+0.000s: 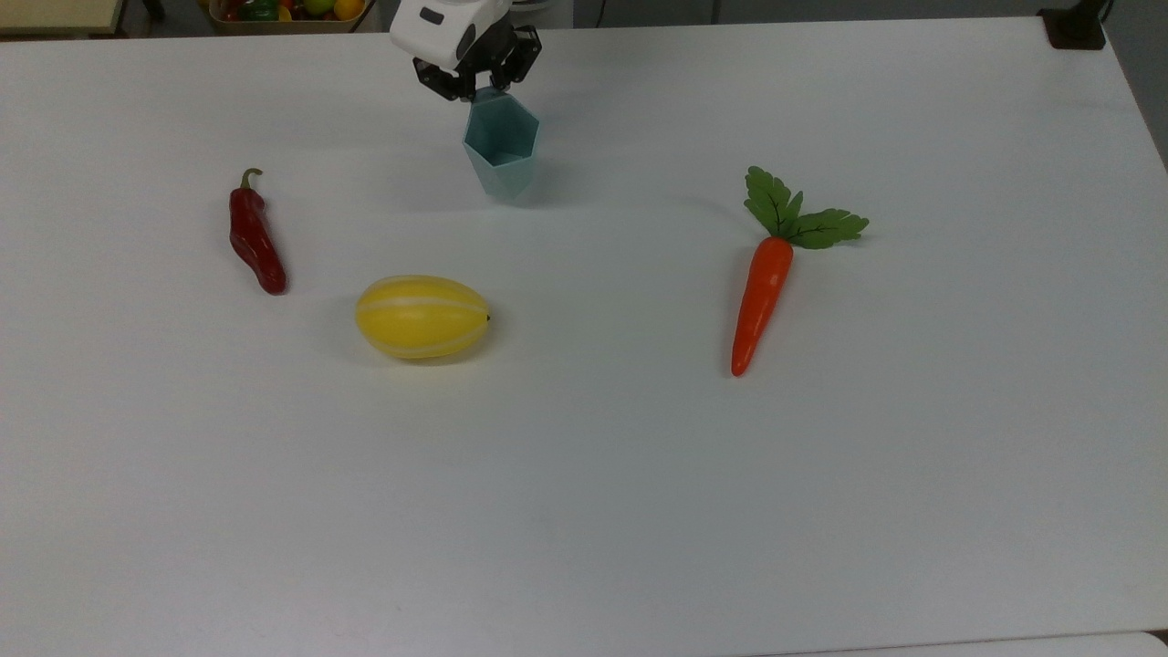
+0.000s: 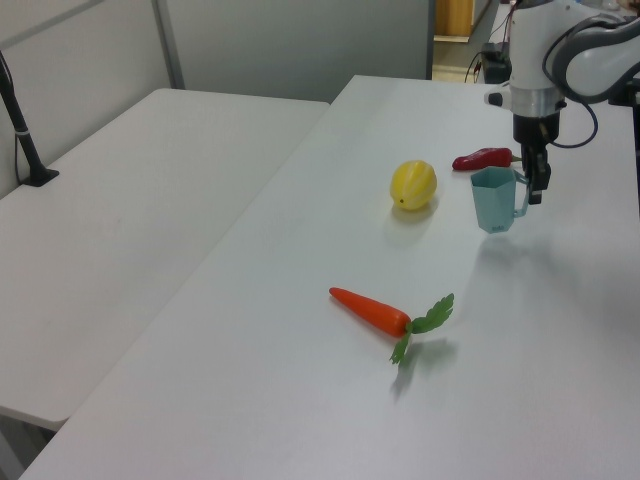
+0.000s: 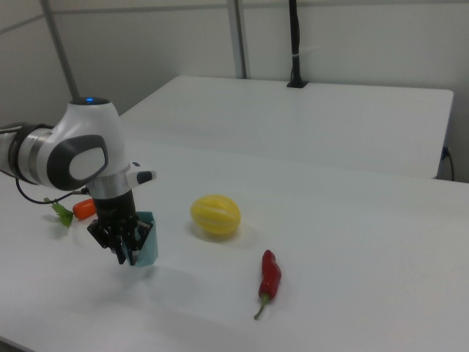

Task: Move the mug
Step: 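Lower the mug onto the table beyond the melon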

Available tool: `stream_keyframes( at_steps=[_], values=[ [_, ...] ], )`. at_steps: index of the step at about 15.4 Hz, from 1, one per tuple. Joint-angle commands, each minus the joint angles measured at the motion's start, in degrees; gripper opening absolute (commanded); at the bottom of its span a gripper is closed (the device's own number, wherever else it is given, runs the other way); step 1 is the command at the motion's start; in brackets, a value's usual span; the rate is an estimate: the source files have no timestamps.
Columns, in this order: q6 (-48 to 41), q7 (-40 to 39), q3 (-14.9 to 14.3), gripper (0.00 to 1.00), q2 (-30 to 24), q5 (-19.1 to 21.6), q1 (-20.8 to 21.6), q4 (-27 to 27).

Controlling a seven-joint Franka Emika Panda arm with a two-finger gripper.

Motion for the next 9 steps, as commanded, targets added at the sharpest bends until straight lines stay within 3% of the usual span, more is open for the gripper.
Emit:
stream_keyframes(
  at_steps=[1,4,6,9],
  values=[
    [7.0,-1.6,-0.5,0.00,-1.3,1.3,-0.1,-5.1],
    [7.6,-1.6,-0.5,0.02,-0.5,1.3,-0.1,-5.3],
    [7.6,-1.3,-0.5,0.29,0.0,1.4,-0.1,-5.2],
    [7.6,-0.9,-0.5,0.59,0.0,2.8,-0.1,-5.1]
  ],
)
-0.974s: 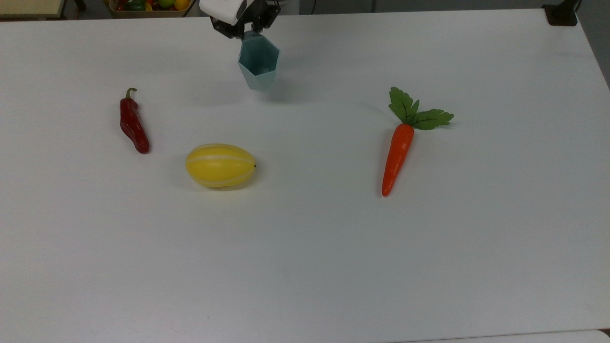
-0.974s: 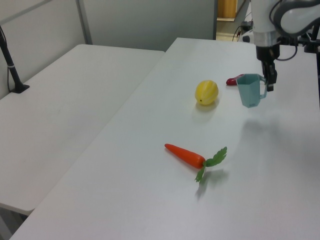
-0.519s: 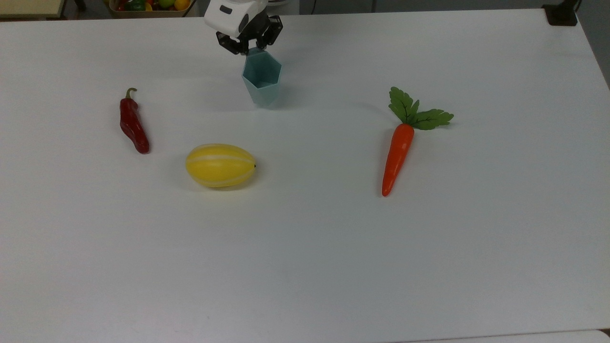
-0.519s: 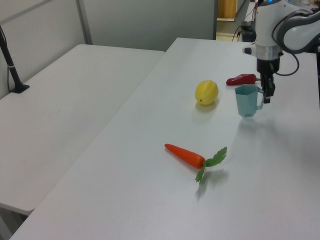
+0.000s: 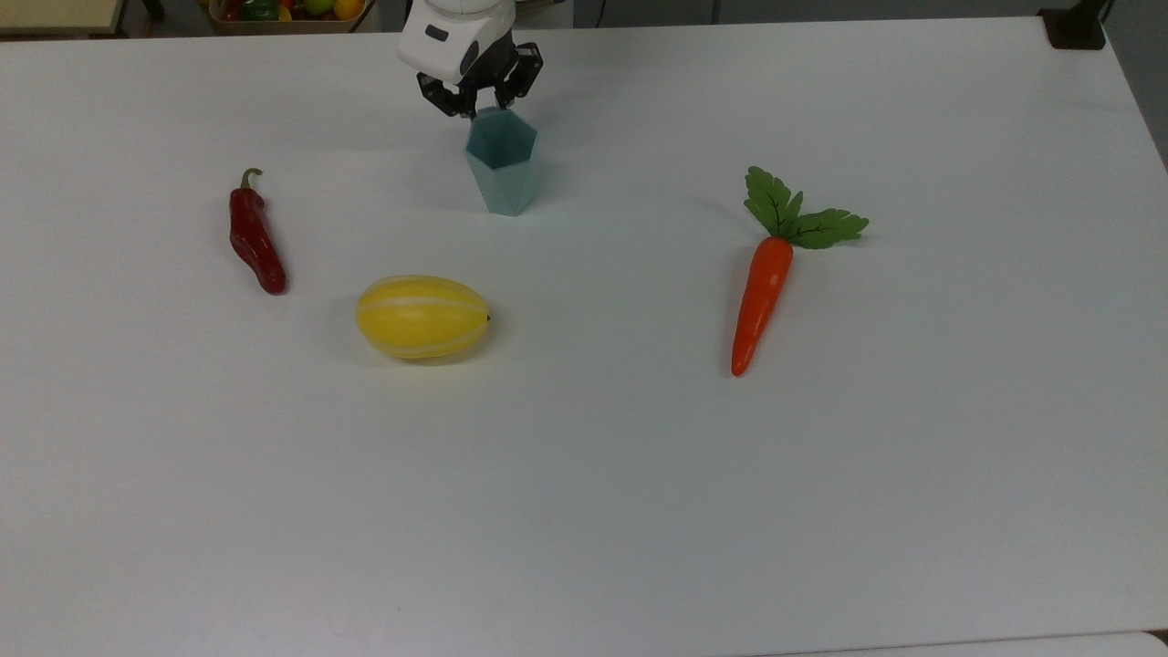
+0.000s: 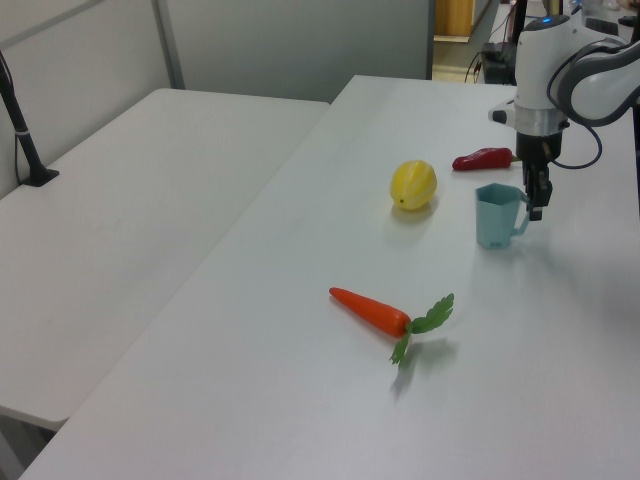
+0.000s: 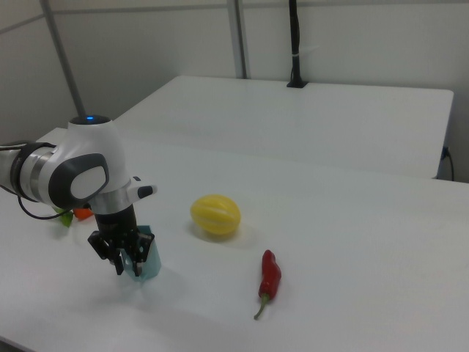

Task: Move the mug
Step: 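Open the gripper and raise it off the mug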

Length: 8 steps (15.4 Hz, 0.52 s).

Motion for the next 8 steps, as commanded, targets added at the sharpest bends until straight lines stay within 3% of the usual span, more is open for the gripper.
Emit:
stream_keyframes(
  at_steps=[1,2,3,8],
  values=[
    [1.6,-0.9,-0.4,0.71,-0.5,3.3,-0.1,-0.7],
    [1.5,-0.9,-0.4,0.94,-0.6,3.6,-0.1,-0.7],
    [1.3,-0.8,-0.4,1.00,-0.6,3.6,-0.2,-0.7],
    [-1.8,5.9,-0.3,1.00,-1.3,3.7,-0.4,1.6]
  ],
)
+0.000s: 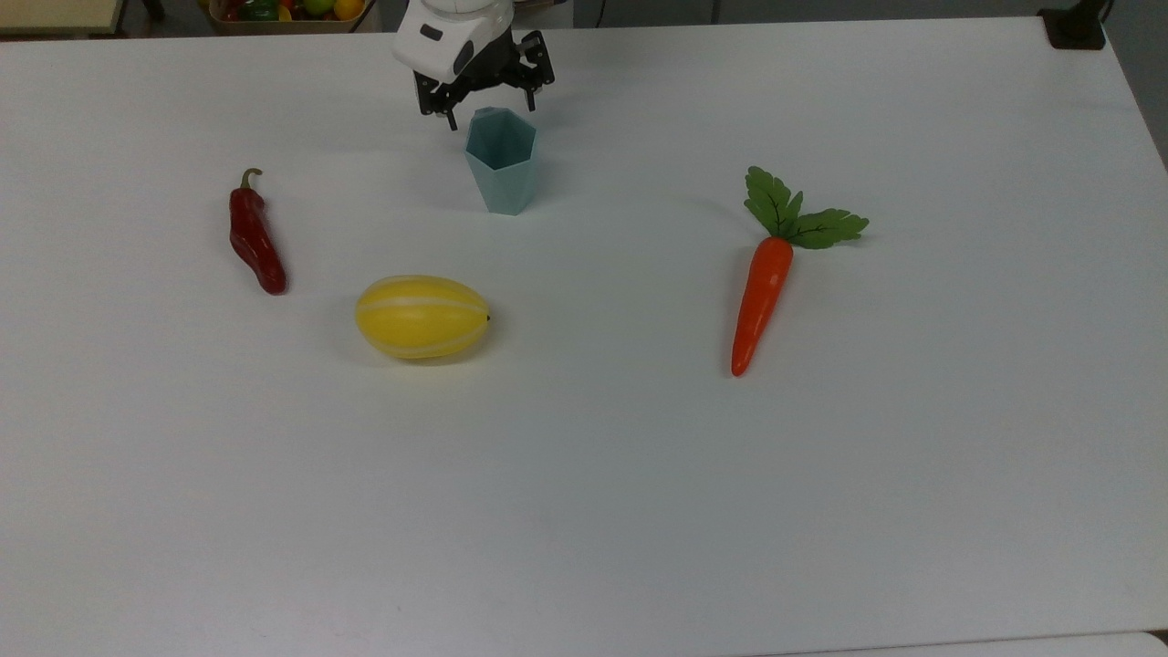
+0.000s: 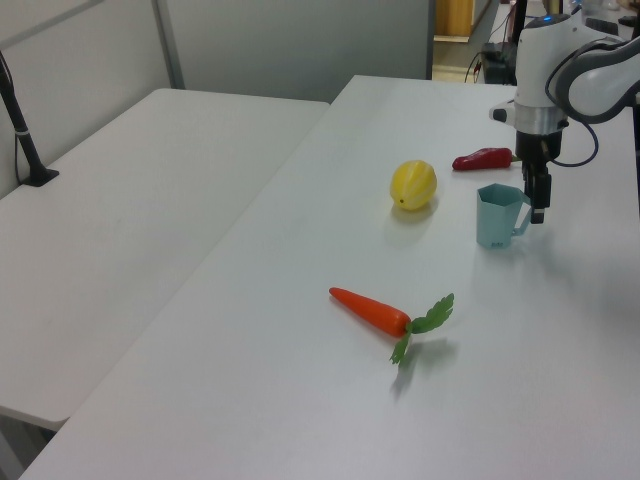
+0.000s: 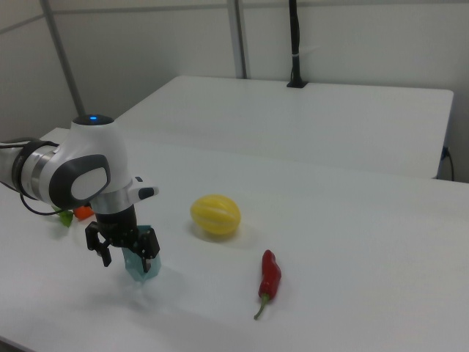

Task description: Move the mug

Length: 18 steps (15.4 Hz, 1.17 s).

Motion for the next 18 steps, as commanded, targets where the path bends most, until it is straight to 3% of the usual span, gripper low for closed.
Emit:
stream_keyframes(
  at_steps=[1,7,13,18],
  values=[
    [-3.9,5.9,0.0,1.00,-1.4,1.2,-0.1,3.2],
    [-21.7,11.7,0.7,1.00,-1.3,1.2,0.3,20.0],
    [-32.2,25.2,3.5,1.00,-1.0,1.1,0.5,34.6],
    [-35.1,26.3,3.5,1.00,-0.9,1.2,0.5,38.4]
  ],
)
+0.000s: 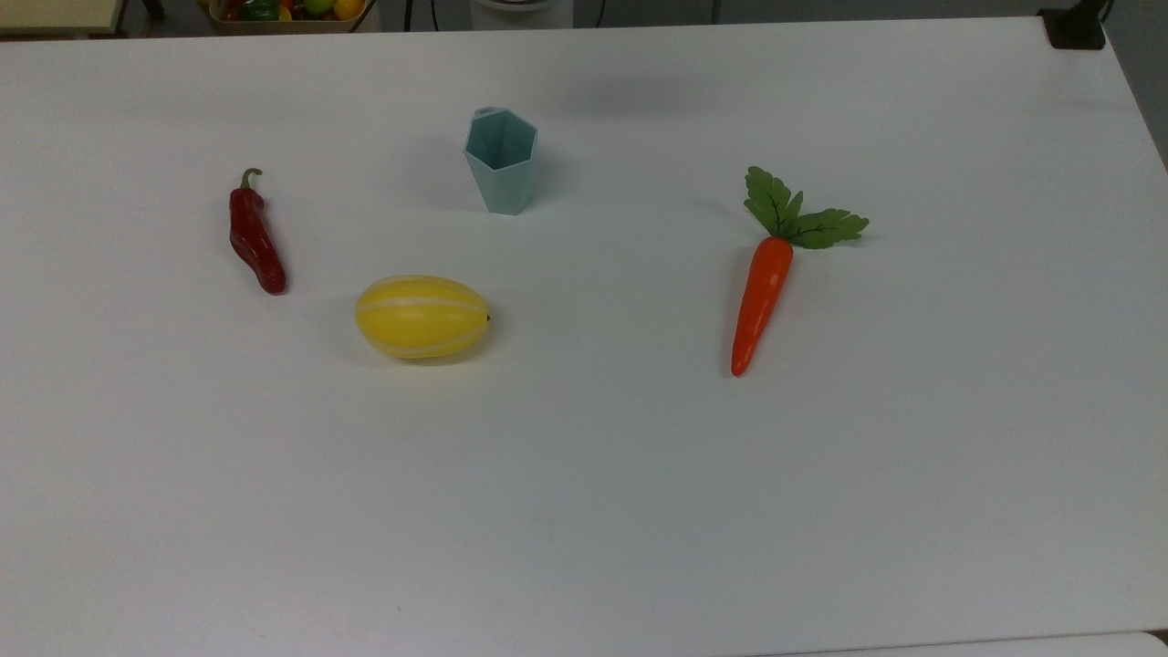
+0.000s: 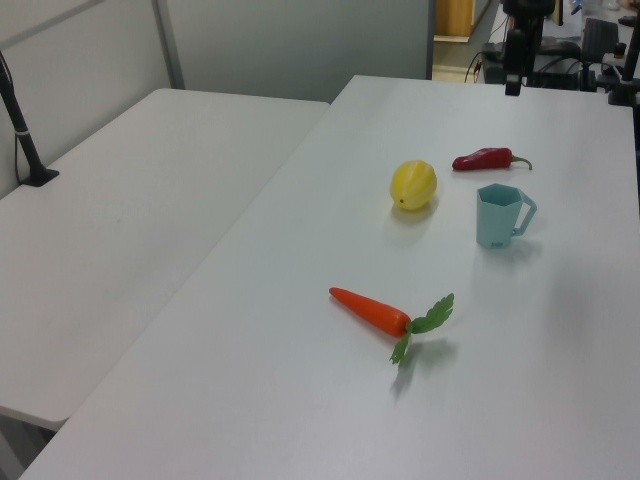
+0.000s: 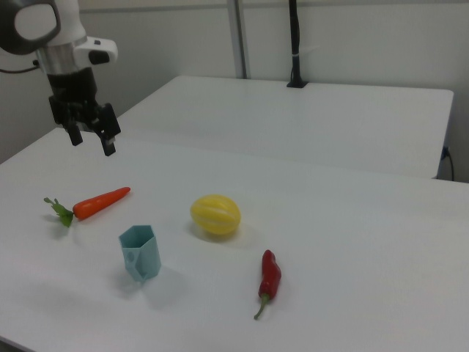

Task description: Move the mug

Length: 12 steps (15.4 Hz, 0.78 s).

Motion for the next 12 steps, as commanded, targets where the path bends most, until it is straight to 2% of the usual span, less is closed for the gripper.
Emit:
stream_keyframes(
  at_steps=[1,5,7,12],
  values=[
    [-1.0,1.6,-0.3,1.00,0.5,1.2,0.2,2.0],
    [3.7,0.9,-1.9,1.00,1.3,1.1,1.0,2.0],
    [5.6,0.1,-5.7,1.00,2.2,1.1,4.3,2.1],
    [11.5,-9.8,-7.9,1.00,3.9,0.9,5.1,2.1]
  ],
)
